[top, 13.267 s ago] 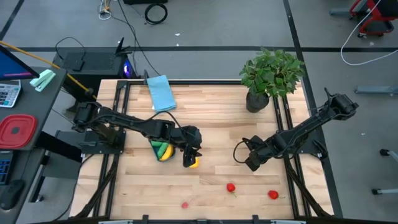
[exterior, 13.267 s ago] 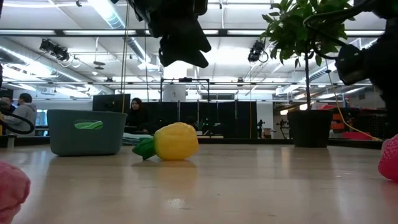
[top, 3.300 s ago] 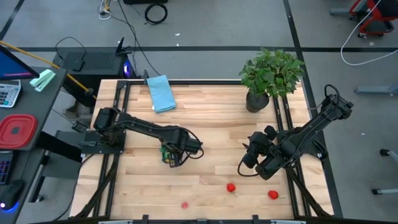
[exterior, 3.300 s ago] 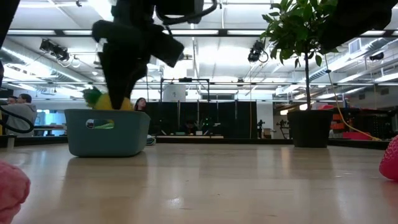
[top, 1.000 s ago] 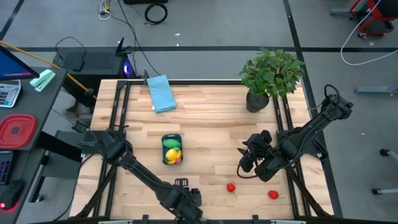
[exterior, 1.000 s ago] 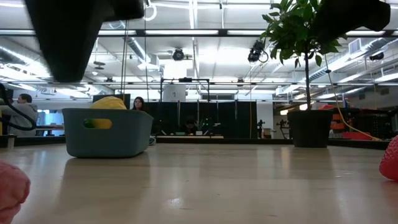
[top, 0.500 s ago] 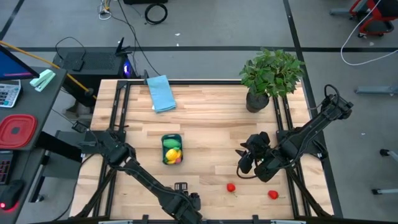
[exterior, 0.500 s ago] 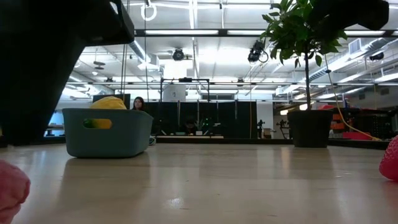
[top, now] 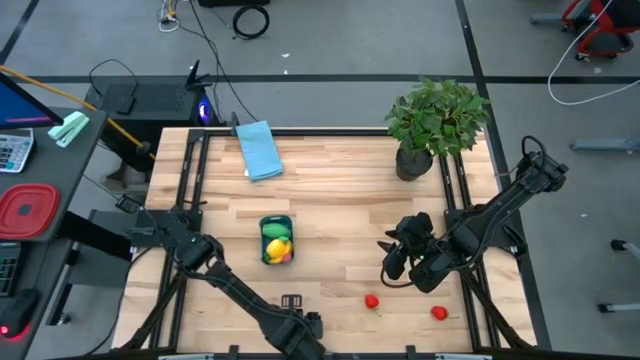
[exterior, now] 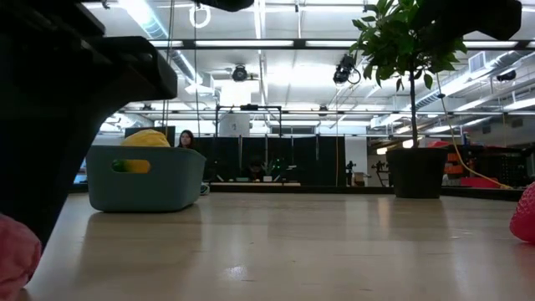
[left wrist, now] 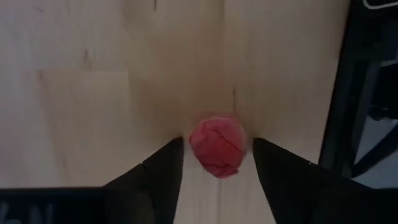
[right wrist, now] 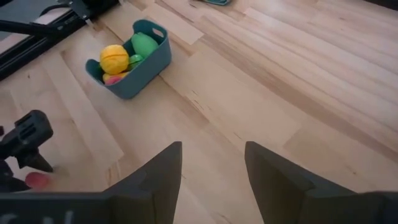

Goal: Pick and placing Produce into tupperware
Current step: Put the peach into the blue bin

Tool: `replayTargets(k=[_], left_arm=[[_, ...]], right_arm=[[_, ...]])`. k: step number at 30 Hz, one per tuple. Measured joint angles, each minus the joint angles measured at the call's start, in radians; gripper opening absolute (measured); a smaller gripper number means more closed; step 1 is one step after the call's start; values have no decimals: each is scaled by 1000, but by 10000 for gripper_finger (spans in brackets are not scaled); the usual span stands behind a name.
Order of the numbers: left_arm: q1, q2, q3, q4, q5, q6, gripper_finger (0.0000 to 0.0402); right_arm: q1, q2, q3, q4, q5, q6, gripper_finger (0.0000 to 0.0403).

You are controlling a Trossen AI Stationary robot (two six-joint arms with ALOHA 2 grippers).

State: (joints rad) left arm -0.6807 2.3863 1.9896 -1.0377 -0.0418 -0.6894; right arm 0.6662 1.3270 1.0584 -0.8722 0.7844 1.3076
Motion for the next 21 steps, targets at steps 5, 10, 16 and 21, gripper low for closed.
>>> replayTargets(k=[5,10,16,21], left_arm=[[13,-3,0,-11,-2,19,148],[30,-7,1,-77,-3,44,79],[76,-73,0,-218,-9,-18,44],[115,-185,0,-358,-73,-11,60]], right_arm=[[0,0,0,0,0,-8,185],[0,0,0,4,0,-27,185],[0,0,0,6,0,-50,185],[0,0,0,6,0,-57,185]])
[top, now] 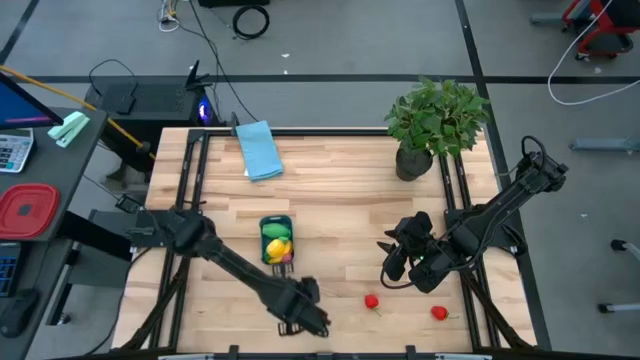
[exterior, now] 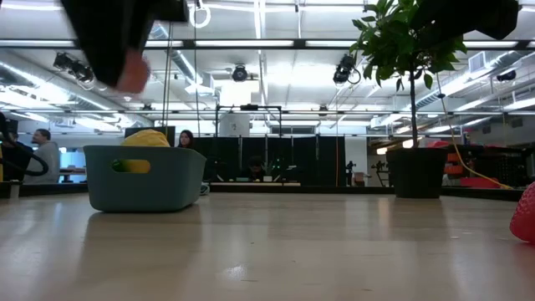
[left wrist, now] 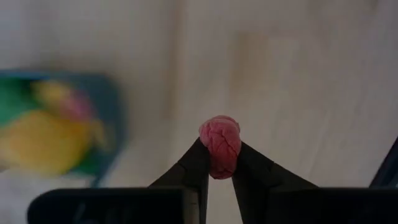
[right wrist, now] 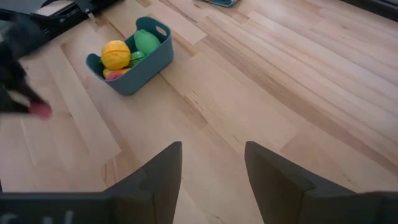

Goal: Pick and placing Produce into tupperware
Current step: Put the peach into the blue bin

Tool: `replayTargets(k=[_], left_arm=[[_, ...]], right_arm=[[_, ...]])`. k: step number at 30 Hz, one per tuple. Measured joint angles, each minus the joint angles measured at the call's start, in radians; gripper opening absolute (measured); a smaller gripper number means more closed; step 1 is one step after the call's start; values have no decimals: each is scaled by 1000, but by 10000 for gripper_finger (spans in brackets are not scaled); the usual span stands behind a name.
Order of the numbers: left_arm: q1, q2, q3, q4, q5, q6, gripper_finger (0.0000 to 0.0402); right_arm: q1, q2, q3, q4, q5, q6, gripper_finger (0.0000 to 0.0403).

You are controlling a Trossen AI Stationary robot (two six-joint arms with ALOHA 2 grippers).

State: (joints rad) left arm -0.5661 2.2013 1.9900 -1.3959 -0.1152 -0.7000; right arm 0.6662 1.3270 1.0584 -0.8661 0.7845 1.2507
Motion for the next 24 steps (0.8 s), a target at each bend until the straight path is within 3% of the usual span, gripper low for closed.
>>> replayTargets(k=[7,15,24], left_arm=[[86,-170,1,-134,-134,-23,48],[226,-207,-12,-125,-134,55,64],[347,-205,-267,-94,-107,112,54]], right_arm=[[0,0,0,1,-1,1,185],[0,0,0,0,-8,-13,185],[0,0,0,0,-26,-26,185]])
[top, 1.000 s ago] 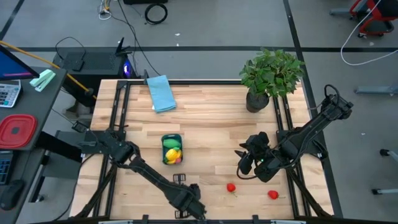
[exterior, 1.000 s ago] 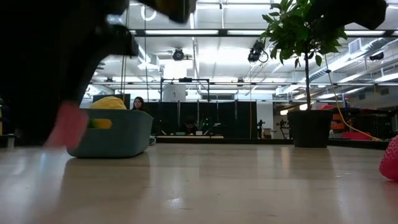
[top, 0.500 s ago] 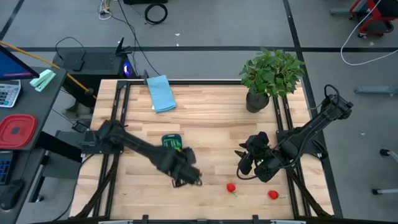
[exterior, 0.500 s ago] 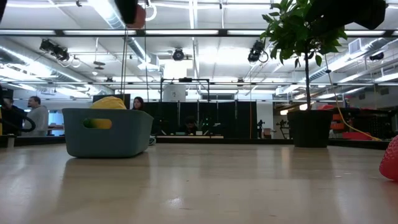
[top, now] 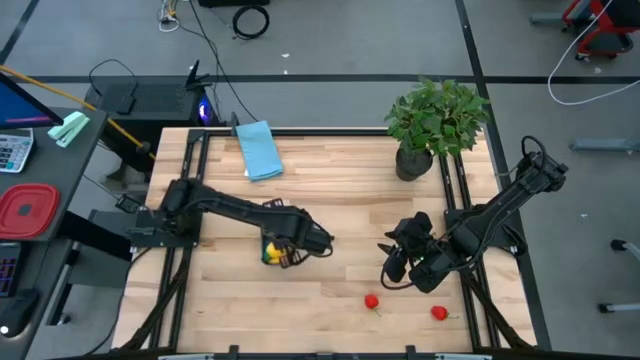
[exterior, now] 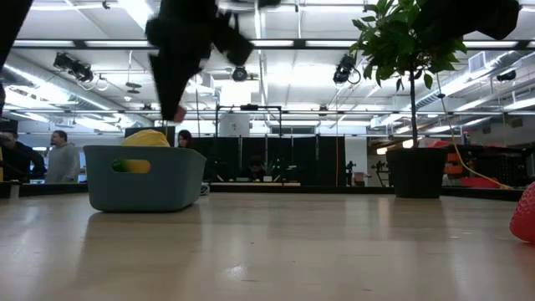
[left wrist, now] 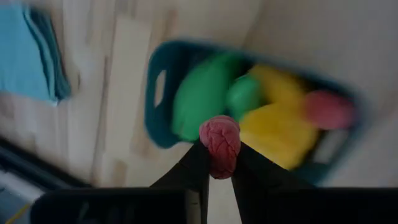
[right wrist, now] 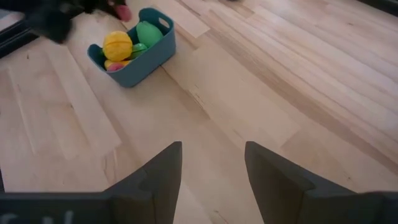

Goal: Pick and placing Produce into tupperware
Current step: Put the peach into the blue bin, then put the left strawberry into the blue bin

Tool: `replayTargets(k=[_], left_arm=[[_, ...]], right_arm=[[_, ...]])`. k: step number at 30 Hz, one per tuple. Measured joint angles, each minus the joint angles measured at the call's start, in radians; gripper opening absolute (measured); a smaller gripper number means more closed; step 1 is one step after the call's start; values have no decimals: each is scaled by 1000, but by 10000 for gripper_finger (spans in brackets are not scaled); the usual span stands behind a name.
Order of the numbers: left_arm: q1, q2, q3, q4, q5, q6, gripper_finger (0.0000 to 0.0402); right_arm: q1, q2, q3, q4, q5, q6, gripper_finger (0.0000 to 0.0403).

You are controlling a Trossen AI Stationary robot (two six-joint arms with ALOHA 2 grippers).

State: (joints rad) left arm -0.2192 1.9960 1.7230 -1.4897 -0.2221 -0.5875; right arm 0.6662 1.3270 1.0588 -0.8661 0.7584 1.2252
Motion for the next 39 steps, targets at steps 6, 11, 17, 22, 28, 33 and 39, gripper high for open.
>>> replayTargets(k=[6,11,17,22,28,33,39], left_arm=[[69,0,-147,113,8,59,63],[102,0,-166,247,49,141,58],[118,0,-166,222,49,155,101],[112,0,-166,171,51,155,156],[92,0,-166,152,52,149,190],[77,0,-129,156,144,95,191],[43,0,46,164,254,101,182]], right_arm=[[0,0,0,0,0,-35,185],[0,0,0,0,0,-44,185],[0,0,0,0,0,-44,185],[0,0,0,0,-1,-44,185],[0,0,0,0,-14,-43,185],[0,0,0,0,-118,-28,185],[4,0,0,0,-245,14,185]])
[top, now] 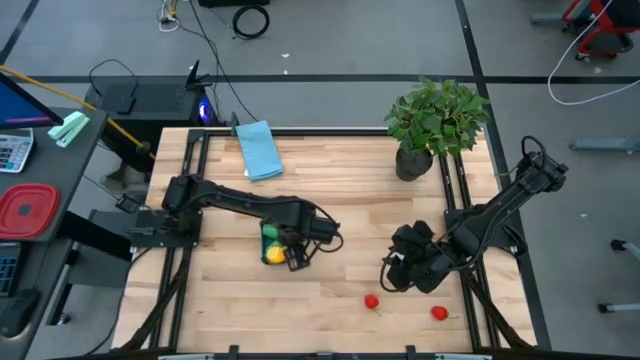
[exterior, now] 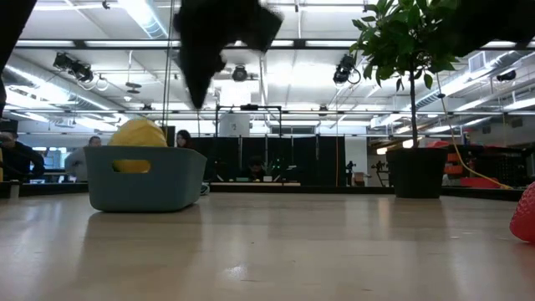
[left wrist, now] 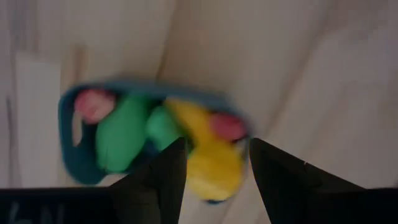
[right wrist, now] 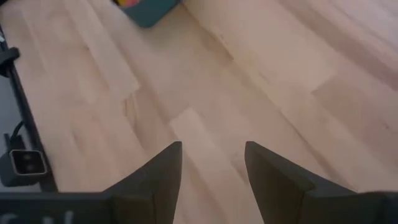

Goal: Pick and placing Produce into tupperware
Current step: Put the left strawberry into the blue bin

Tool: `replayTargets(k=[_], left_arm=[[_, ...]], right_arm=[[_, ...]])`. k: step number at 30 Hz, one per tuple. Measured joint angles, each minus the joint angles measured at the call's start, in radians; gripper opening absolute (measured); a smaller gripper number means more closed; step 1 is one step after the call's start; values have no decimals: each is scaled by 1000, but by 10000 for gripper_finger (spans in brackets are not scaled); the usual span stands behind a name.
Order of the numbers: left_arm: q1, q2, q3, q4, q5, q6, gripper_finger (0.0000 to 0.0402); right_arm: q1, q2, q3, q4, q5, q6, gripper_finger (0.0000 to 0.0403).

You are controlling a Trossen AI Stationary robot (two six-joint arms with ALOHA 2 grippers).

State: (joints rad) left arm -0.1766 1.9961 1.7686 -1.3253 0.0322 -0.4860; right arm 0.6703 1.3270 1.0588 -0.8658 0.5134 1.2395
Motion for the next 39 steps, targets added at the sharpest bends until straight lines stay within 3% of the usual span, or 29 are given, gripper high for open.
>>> replayTargets(k=[5,11,17,28,32,39], left_arm=[[-39,0,185,50,-2,57,184],[-81,-1,341,157,-6,97,193],[-93,0,348,371,-10,136,199],[-71,0,348,692,-11,163,186],[-28,0,348,696,-9,194,181],[104,0,348,583,-12,104,183]], right_arm=[[26,0,0,23,-16,27,185],[90,15,0,177,-46,114,185],[116,114,0,206,-162,199,181],[40,253,0,268,-397,291,181],[14,281,0,281,-434,322,181],[-15,330,0,301,-473,338,181]])
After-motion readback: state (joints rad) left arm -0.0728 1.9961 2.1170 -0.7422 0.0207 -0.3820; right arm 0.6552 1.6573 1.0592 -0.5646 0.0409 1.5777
